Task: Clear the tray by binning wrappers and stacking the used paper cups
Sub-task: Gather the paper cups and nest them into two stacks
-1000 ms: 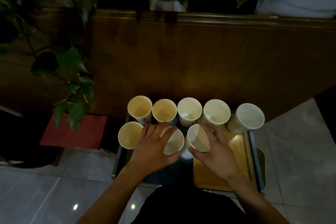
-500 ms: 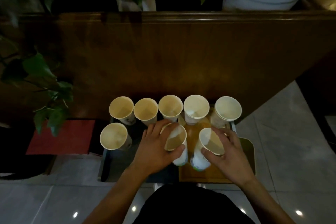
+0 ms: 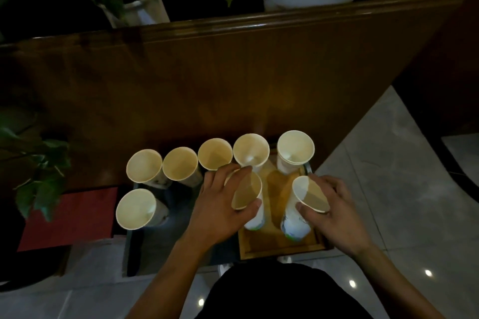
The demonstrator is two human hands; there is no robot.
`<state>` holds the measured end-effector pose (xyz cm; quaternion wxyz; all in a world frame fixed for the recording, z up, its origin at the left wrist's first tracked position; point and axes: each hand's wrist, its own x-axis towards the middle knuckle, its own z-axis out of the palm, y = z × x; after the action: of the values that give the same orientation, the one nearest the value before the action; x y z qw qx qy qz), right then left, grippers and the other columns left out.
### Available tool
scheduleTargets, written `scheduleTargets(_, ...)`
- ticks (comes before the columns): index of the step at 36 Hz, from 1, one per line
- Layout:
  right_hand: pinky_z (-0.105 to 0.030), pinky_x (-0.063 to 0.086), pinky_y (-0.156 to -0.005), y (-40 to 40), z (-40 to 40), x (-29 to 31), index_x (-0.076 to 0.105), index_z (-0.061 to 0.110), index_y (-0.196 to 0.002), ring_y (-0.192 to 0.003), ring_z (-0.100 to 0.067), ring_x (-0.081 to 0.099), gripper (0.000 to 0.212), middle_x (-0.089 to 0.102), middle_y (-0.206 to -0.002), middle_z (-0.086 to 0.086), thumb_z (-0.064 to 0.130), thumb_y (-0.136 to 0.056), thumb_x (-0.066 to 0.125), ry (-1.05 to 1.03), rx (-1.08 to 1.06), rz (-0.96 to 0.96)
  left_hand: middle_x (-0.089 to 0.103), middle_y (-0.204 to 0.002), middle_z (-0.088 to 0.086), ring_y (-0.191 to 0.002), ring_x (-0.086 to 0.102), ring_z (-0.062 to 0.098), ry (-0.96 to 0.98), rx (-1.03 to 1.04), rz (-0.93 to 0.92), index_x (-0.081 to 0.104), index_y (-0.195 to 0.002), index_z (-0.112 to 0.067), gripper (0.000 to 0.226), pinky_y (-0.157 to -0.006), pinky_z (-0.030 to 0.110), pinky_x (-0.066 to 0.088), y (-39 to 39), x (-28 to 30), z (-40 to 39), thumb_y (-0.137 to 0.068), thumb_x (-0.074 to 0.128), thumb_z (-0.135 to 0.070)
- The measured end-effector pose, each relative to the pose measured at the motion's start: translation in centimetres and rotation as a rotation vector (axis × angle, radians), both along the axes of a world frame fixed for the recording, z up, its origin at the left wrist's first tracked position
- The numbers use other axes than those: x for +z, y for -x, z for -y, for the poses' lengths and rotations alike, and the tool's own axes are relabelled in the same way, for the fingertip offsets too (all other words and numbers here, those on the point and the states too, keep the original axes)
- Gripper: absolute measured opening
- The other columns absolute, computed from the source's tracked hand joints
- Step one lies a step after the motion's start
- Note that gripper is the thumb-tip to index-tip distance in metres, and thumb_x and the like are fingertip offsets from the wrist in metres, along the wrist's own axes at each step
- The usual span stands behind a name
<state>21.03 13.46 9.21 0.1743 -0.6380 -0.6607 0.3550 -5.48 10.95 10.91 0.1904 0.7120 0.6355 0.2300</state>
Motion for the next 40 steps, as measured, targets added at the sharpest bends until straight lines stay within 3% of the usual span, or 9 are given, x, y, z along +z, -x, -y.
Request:
scheduleTargets(4,-0.032,0.039,-0.101,-0.8,-1.0,1.1,0.039,0.042,-0.139,-0.126,-0.013,0.037,0.082,0.028,-0.135,0.017,0.075,-0.066,0.053,-0.025,0.002,-0.024,0.039,-0.141,-0.010,-0.126,0.035,0.018,-0.031,-0.010,-0.030,0.041,-0.142,-0.039,0.067,-0.096,0.030,0.037,-0.5,1.1,-0.8,-0.081,0.051,-0.063)
scheduleTargets(7,-0.030,0.039,-0.100,-1.2,-1.8,1.9,0.042,0.042,-0.138,-0.123,-0.013,0.039,0.077,0.030,-0.132,0.017,0.070,-0.068,0.058,-0.087,-0.024,-0.072,0.040,-0.140,-0.008,-0.125,0.035,0.020,-0.052,-0.028,-0.052,0.043,-0.142,-0.039,0.066,-0.095,0.030,0.035,-0.7,2.2,-1.6,-0.081,0.050,-0.064)
scheduleTargets(10,-0.028,0.041,-0.092,-1.5,-2.5,3.1,0.042,0.043,-0.137,-0.119,-0.012,0.040,0.075,0.030,-0.129,0.019,0.068,-0.069,0.059,-0.144,-0.021,-0.088,0.044,-0.138,-0.004,-0.123,0.038,0.022,-0.084,-0.033,-0.052,0.048,-0.140,-0.036,0.065,-0.094,0.032,0.039,-1.0,3.6,-2.5,-0.082,0.050,-0.064)
scheduleTargets(14,-0.034,0.044,-0.097,-1.6,-3.8,5.2,0.040,0.043,-0.139,-0.120,-0.008,0.035,0.080,0.024,-0.121,0.028,0.073,-0.066,0.056,-0.200,-0.005,-0.127,0.045,-0.134,-0.002,-0.116,0.040,0.023,-0.132,-0.039,-0.069,0.049,-0.139,-0.035,0.063,-0.088,0.040,0.048,-1.1,5.6,-3.8,-0.082,0.052,-0.062)
scheduleTargets(18,-0.038,0.048,-0.097,-1.7,-5.1,7.2,0.039,0.041,-0.141,-0.123,-0.009,0.031,0.082,0.022,-0.122,0.028,0.074,-0.067,0.055,-0.290,0.011,-0.116,0.044,-0.133,0.000,-0.114,0.038,0.021,-0.191,-0.035,-0.075,0.046,-0.140,-0.036,0.065,-0.080,0.037,0.048,-1.0,7.4,-5.0,-0.081,0.051,-0.063)
scheduleTargets(24,-0.022,0.046,-0.084,-1.9,-6.9,8.7,0.040,0.040,-0.140,-0.119,-0.003,0.033,0.078,0.027,-0.125,0.024,0.071,-0.070,0.057,-0.397,0.011,-0.206,0.039,-0.137,0.002,-0.120,0.034,0.023,-0.236,0.000,-0.100,0.043,-0.142,-0.033,0.068,-0.079,0.037,0.049,-0.9,9.5,-6.6,-0.081,0.049,-0.063)
scheduleTargets(29,-0.039,0.052,-0.091,-1.9,-8.4,9.3,0.039,0.039,-0.141,-0.123,-0.012,0.034,0.077,0.027,-0.126,0.020,0.069,-0.072,0.057,-0.420,0.006,-0.213,0.038,-0.139,0.001,-0.123,0.034,0.022,-0.274,0.053,-0.109,0.042,-0.143,-0.032,0.069,-0.077,0.034,0.047,-0.4,10.4,-8.1,-0.081,0.048,-0.063)
scheduleTargets(35,-0.041,0.046,-0.099,-1.5,-9.9,8.7,0.035,0.038,-0.143,-0.124,-0.011,0.029,0.082,0.026,-0.133,0.017,0.072,-0.070,0.054,-0.399,-0.024,-0.142,0.038,-0.140,0.001,-0.125,0.034,0.024,-0.282,0.071,-0.086,0.042,-0.142,-0.031,0.068,-0.079,0.034,0.047,-0.3,10.1,-9.3,-0.082,0.049,-0.060)
scheduleTargets(40,-0.049,0.046,-0.100,-0.9,-10.9,7.2,0.034,0.035,-0.145,-0.129,-0.016,0.028,0.084,0.024,-0.134,0.016,0.069,-0.072,0.060,-0.349,-0.021,-0.120,0.038,-0.143,0.002,-0.125,0.035,0.027,-0.247,0.059,-0.134,0.040,-0.143,-0.030,0.068,-0.089,0.044,0.048,-0.1,8.9,-9.9,-0.082,0.051,-0.059)
